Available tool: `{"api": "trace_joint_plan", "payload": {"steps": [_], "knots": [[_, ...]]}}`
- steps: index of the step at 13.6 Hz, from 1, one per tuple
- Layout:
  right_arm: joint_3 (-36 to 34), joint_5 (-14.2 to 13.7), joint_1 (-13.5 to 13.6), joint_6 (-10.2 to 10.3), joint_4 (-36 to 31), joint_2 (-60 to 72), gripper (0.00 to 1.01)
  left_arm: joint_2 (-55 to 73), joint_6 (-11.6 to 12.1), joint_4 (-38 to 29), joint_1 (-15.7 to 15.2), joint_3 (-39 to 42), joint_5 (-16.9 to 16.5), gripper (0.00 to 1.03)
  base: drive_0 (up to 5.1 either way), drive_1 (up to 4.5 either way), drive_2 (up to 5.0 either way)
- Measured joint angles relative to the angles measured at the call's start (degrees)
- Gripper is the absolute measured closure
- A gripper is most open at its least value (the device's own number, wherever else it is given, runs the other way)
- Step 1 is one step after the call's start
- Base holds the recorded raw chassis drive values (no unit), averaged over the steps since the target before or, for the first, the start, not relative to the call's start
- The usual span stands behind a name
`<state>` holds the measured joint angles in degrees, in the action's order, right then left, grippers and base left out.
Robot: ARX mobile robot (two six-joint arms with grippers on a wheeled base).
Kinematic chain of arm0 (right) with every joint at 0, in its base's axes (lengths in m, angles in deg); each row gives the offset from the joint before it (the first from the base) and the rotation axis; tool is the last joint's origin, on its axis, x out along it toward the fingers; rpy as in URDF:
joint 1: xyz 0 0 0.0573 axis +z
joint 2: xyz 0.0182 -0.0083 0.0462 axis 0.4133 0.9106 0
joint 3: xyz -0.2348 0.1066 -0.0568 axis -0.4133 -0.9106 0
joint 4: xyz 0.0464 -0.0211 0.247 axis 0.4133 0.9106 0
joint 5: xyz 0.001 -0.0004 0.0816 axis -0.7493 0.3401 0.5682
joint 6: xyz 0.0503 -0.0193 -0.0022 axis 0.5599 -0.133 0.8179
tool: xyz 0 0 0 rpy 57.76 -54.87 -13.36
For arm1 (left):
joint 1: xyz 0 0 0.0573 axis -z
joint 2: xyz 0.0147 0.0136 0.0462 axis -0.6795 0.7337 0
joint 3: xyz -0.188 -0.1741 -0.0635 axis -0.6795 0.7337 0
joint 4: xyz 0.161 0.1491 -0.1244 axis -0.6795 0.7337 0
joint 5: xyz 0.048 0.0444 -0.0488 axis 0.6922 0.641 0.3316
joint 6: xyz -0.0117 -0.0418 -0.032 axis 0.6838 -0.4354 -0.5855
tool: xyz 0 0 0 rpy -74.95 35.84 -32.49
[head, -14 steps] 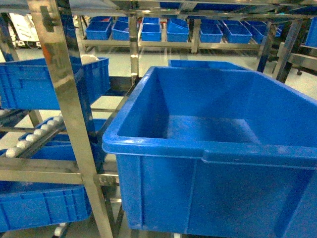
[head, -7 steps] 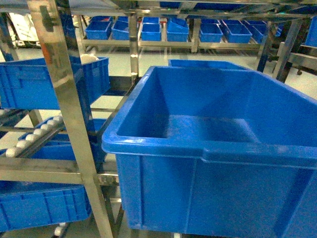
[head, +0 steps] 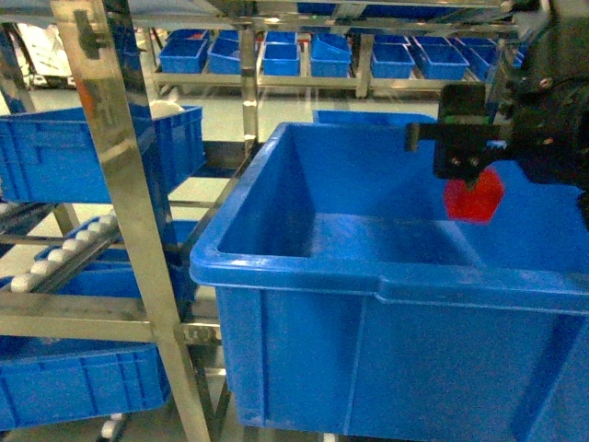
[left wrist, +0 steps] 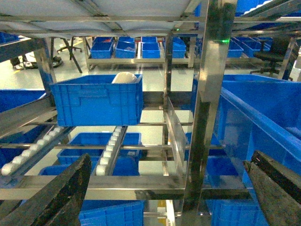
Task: Place magnetic block on left shelf second layer
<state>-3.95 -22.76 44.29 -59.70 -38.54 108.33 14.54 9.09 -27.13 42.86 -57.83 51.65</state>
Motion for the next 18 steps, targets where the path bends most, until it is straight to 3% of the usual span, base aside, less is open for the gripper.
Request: {"api": "trace_joint_plan", "payload": {"steps": [1, 2, 3, 4, 5, 6, 7, 9, 12, 13, 14, 15, 16, 18], "knots": [[-5.53, -4.85, 0.59, -4.31, -8.52, -4.48, 0.27, 0.0, 0.0, 0.0, 0.0, 0.0, 0.04, 0.05, 0.0, 0.0, 0.0], [-14.01, -11.19, 1.68, -11.82, -21.99, -8.52, 0.1, 0.0, 0.0, 0.0, 0.0, 0.0, 0.02, 0.05, 0.0, 0.0, 0.0], [-23.45, -15.96, 3.04, -20.28, -35.63, -8.9, 0.01, 0.0, 0.0, 0.0, 0.0, 0.0, 0.02, 0.05, 0.0, 0.0, 0.0], [-32.35, -18.58, 3.8, -28.98, -41.81, -8.61, 0.04, 0.0, 0.02, 0.0, 0.0, 0.0, 0.0, 0.05, 0.0, 0.0, 0.0], [-40.98, -20.81, 4.68, -35.82, -44.46, -12.33, 0.03, 0.0, 0.0, 0.0, 0.0, 0.0, 0.02, 0.05, 0.0, 0.0, 0.0], [-47.8, -24.06, 4.98, -38.71, -44.0, -20.44, 0.03, 0.0, 0.02, 0.0, 0.0, 0.0, 0.02, 0.05, 0.0, 0.0, 0.0], [-48.06, -25.55, 4.17, -39.91, -44.37, -30.97, 0.03, 0.0, 0.02, -0.02, 0.0, 0.0, -0.13, 0.05, 0.0, 0.0, 0.0], [-47.82, -22.45, 1.51, -38.62, -41.11, -54.14, 0.03, 0.0, 0.0, 0.02, 0.0, 0.0, 0.04, 0.05, 0.0, 0.0, 0.0], [-47.8, -21.11, 0.72, -37.99, -40.98, -55.49, 0.03, 0.0, 0.0, 0.02, 0.0, 0.0, 0.02, 0.05, 0.0, 0.0, 0.0], [-47.52, -20.24, 0.57, -36.68, -38.6, -56.17, 0.04, 0.0, 0.0, 0.0, 0.0, 0.0, 0.02, 0.05, 0.0, 0.0, 0.0], [-44.44, -6.58, -5.05, -28.04, -10.73, -68.48, 0.19, 0.0, 0.0, -0.02, 0.0, 0.0, 0.02, 0.05, 0.0, 0.0, 0.0], [-42.66, 2.51, -8.68, -17.33, 5.75, -77.99, 0.36, 0.0, 0.0, 0.02, 0.0, 0.0, 0.07, 0.05, 0.0, 0.0, 0.0], [-42.86, 6.36, -10.25, -12.22, 15.43, -80.35, 0.51, 0.0, 0.0, 0.0, 0.02, 0.0, 0.0, 0.05, 0.0, 0.0, 0.0], [-45.2, 10.71, -13.88, -8.94, 20.06, -81.92, 0.8, 0.0, 0.0, 0.02, 0.0, 0.0, 0.02, 0.05, 0.0, 0.0, 0.0]]}}
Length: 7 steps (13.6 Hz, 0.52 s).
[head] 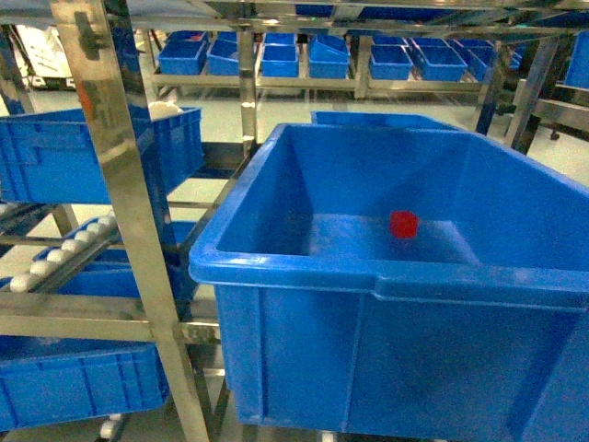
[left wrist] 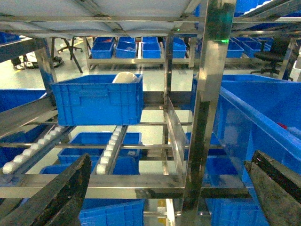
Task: Place magnetic block on left shelf second layer
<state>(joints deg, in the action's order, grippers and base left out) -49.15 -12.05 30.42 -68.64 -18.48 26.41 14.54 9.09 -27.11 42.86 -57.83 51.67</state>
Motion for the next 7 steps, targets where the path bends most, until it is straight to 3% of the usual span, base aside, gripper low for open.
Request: {"api": "trace_joint_plan", "payload": {"steps": [1, 3, 4, 7], "knots": [[0.0, 4.85, -5.84, 0.55, 0.09, -2.34, 0.97, 0.0, 0.02, -0.02, 0.0, 0.0, 0.02, 0.05, 0.0, 0.0, 0.0], [-0.35, 5.73, -5.99, 0.96, 4.0, -4.92, 0.99, 0.0, 0.02, -0.02, 0.0, 0.0, -0.02, 0.05, 0.0, 0.0, 0.0], [-2.23, 5.57, -6.01, 0.96, 8.83, -13.64, 0.99, 0.0, 0.0, 0.0, 0.0, 0.0, -0.02, 0.05, 0.0, 0.0, 0.0], [-2.23, 5.73, -6.01, 0.96, 9.51, -13.66, 0.99, 0.0, 0.02, -0.02, 0.0, 0.0, 0.0, 0.05, 0.0, 0.0, 0.0]]}}
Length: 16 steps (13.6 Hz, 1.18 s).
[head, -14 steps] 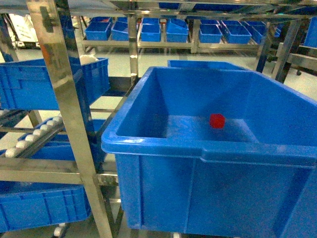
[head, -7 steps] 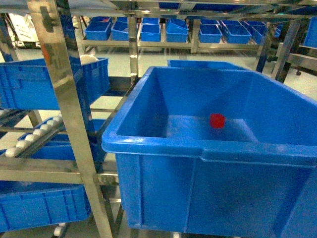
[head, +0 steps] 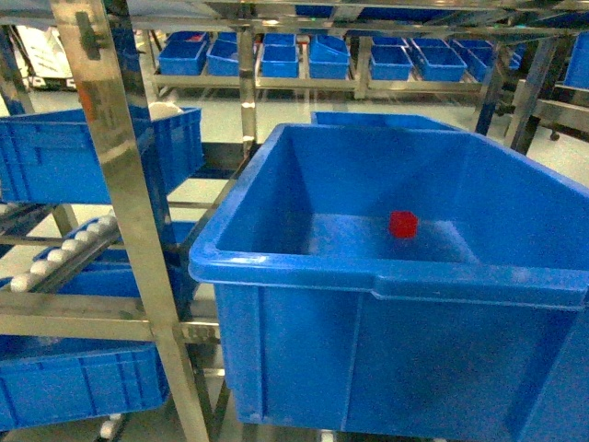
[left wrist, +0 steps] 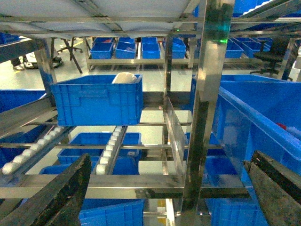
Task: Place magnetic block on left shelf second layer
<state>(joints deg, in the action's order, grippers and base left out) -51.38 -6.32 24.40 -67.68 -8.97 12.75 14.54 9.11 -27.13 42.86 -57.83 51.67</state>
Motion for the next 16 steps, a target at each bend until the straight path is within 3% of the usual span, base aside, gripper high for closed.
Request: {"api": "trace_joint_plan", "payload": {"steps": [2, 4, 7, 12, 16], "knots": [[0.0, 0.0, 0.0, 0.0, 0.0, 0.0, 0.98, 0.0, 0.0, 0.02, 0.0, 0.0, 0.0, 0.05, 0.0, 0.0, 0.0], [0.0, 0.0, 0.0, 0.0, 0.0, 0.0, 0.8, 0.0, -0.02, 0.02, 0.0, 0.0, 0.0, 0.05, 0.0, 0.0, 0.0], [0.0, -0.02, 0.0, 0.0, 0.0, 0.0, 0.45, 0.0, -0.02, 0.02, 0.0, 0.0, 0.0, 0.05, 0.0, 0.0, 0.0], [0.0, 0.0, 0.0, 0.04, 0.0, 0.0, 0.01, 0.0, -0.02, 0.02, 0.0, 0.0, 0.0, 0.05, 0.0, 0.0, 0.0], [0.0, 0.0, 0.0, 0.02, 0.0, 0.0, 0.03, 0.0, -0.02, 0.0, 0.0, 0.0, 0.0, 0.05, 0.0, 0.0, 0.0]]}}
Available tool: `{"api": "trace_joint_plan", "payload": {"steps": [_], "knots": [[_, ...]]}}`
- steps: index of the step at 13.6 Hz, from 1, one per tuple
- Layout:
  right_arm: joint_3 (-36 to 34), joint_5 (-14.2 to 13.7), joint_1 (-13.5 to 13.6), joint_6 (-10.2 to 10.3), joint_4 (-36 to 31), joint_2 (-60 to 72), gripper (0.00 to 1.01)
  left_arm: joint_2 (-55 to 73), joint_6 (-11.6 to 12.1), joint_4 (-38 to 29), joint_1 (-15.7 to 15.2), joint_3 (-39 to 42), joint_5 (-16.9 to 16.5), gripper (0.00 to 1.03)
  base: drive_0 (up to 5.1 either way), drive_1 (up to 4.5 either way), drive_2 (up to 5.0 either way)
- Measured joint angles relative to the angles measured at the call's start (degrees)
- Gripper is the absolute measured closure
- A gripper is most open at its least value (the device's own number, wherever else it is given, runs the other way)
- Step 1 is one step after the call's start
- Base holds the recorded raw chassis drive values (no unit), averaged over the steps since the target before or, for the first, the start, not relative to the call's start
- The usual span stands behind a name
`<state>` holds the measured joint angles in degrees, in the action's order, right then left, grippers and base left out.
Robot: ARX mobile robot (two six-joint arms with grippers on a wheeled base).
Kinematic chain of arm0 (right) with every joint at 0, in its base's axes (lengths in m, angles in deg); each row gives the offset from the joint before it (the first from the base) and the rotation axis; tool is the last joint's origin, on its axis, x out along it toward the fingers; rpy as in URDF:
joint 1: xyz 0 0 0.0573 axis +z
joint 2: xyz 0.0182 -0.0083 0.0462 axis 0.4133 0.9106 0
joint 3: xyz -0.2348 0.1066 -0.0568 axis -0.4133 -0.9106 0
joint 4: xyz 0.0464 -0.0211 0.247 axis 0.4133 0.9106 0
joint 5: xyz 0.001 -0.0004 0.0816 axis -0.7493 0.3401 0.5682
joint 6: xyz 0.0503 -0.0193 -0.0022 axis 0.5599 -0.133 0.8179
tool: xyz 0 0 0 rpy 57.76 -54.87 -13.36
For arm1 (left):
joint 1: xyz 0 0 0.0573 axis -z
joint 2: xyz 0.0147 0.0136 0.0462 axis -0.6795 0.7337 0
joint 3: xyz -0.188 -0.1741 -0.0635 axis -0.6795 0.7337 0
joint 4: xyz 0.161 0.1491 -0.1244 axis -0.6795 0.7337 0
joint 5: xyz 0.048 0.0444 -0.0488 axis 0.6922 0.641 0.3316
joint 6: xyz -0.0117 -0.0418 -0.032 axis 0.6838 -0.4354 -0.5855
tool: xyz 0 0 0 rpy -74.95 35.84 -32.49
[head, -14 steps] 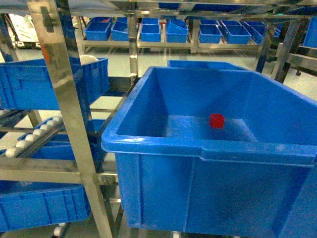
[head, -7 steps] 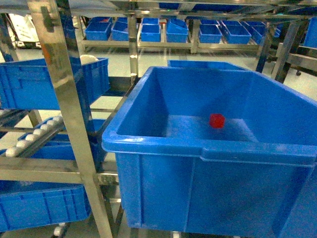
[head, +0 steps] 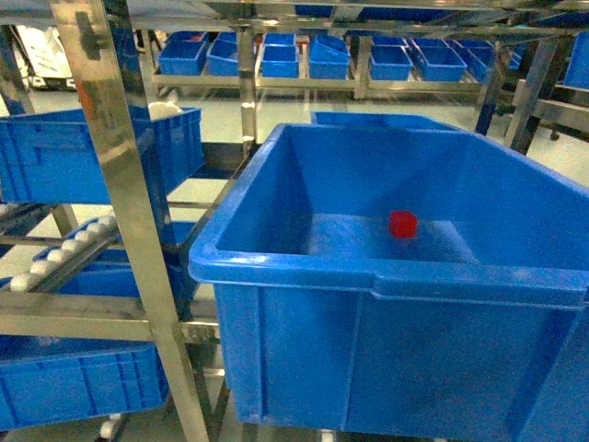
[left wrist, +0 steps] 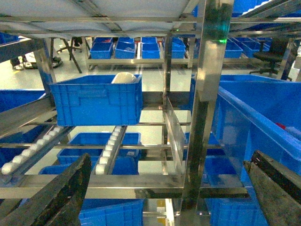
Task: Place magnetic block on left shelf second layer
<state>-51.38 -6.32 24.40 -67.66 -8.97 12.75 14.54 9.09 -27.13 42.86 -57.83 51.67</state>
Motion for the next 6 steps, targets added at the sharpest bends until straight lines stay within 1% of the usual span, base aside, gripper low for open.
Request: {"api": "trace_joint_plan", "payload": {"steps": [6], "knots": [[0.0, 0.0, 0.0, 0.0, 0.0, 0.0, 0.03, 0.0, 0.02, 0.02, 0.0, 0.0, 0.0, 0.05, 0.0, 0.0, 0.0]]}}
